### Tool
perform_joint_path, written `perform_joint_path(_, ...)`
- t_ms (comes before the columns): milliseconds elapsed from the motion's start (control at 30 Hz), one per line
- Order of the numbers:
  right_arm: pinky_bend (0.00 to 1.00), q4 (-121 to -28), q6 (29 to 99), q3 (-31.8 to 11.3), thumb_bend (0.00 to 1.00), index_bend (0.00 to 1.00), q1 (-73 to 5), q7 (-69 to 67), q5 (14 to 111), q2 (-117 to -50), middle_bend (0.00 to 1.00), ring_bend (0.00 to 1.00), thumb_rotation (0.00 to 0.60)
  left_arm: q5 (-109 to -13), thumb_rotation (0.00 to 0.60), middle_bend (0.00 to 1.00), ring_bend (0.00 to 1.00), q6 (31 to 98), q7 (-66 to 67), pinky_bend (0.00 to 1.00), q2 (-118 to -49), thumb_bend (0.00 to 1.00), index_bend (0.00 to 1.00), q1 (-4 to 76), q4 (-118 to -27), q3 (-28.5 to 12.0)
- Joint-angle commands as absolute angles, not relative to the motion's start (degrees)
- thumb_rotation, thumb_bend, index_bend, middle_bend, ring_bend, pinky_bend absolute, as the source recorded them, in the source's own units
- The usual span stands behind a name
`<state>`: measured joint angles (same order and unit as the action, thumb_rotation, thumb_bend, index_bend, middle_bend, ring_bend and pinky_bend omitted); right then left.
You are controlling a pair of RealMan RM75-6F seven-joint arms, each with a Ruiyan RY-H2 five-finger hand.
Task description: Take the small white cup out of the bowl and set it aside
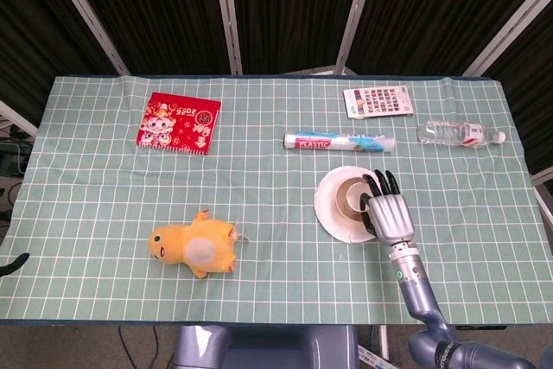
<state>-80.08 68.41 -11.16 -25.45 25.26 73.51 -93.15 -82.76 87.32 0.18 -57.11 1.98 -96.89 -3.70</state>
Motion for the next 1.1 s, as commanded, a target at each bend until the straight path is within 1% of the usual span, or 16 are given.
perform_joint_path(33, 0.00, -80.8, 69.4, -11.1, 0.48, 0.62, -25.5, 25.1, 74.4, -92.8, 0.13, 0.00, 0.600, -82.8, 0.600, 0.00, 0.00, 87.3, 0.1, 0.00, -57.1, 0.06, 0.00, 2.0, -96.9, -3.7)
perform_joint_path(300, 0.00, -85.3, 72.7, -11.5, 0.48, 0.64, -25.1, 25.0, 76.8, -89.9, 0.13, 0.00, 0.600, -82.9, 0.600, 0.00, 0.00, 87.4, 0.0, 0.00, -57.1, 0.05, 0.00, 2.0, -96.8, -3.7)
perform_joint_path(433, 0.00, -88.8, 74.9, -12.0, 0.48, 0.65, -24.1, 25.2, 77.3, -86.6, 0.13, 0.00, 0.600, -82.9, 0.600, 0.00, 0.00, 87.4, 0.2, 0.00, -57.2, 0.05, 0.00, 2.0, -96.9, -3.7)
perform_joint_path(600, 0.00, -91.9, 78.1, -14.5, 0.48, 0.65, -22.1, 22.1, 76.1, -81.4, 0.14, 0.00, 0.600, -83.0, 0.600, 0.00, 0.00, 87.6, 0.5, 0.00, -57.1, 0.06, 0.00, 2.0, -97.1, -3.8)
perform_joint_path(633, 0.00, -91.6, 78.9, -15.6, 0.48, 0.65, -21.2, 21.0, 74.4, -79.9, 0.14, 0.00, 0.600, -83.0, 0.600, 0.00, 0.00, 87.6, 0.5, 0.00, -57.1, 0.06, 0.00, 2.0, -97.2, -3.8)
perform_joint_path(700, 0.00, -91.1, 78.2, -16.1, 0.48, 0.65, -20.5, 18.7, 72.9, -77.7, 0.14, 0.00, 0.600, -83.1, 0.600, 0.00, 0.00, 87.7, 0.7, 0.00, -57.1, 0.06, 0.00, 2.0, -97.5, -3.8)
perform_joint_path(833, 0.00, -88.3, 77.1, -16.4, 0.48, 0.65, -19.7, 15.8, 70.6, -76.5, 0.14, 0.00, 0.600, -83.4, 0.600, 0.00, 0.00, 88.0, 1.2, 0.00, -57.2, 0.06, 0.00, 2.0, -97.9, -3.7)
perform_joint_path(967, 0.00, -82.4, 73.2, -15.7, 0.48, 0.65, -19.3, 13.0, 66.4, -77.5, 0.14, 0.00, 0.600, -83.6, 0.600, 0.00, 0.00, 87.9, 2.2, 0.00, -57.2, 0.06, 0.00, 2.0, -98.4, -3.6)
perform_joint_path(1100, 0.00, -75.8, 69.2, -14.9, 0.47, 0.65, -19.8, 10.7, 63.8, -80.1, 0.14, 0.00, 0.600, -83.4, 0.600, 0.00, 0.00, 88.1, 2.3, 0.00, -57.2, 0.06, 0.00, 2.0, -98.5, -3.7)
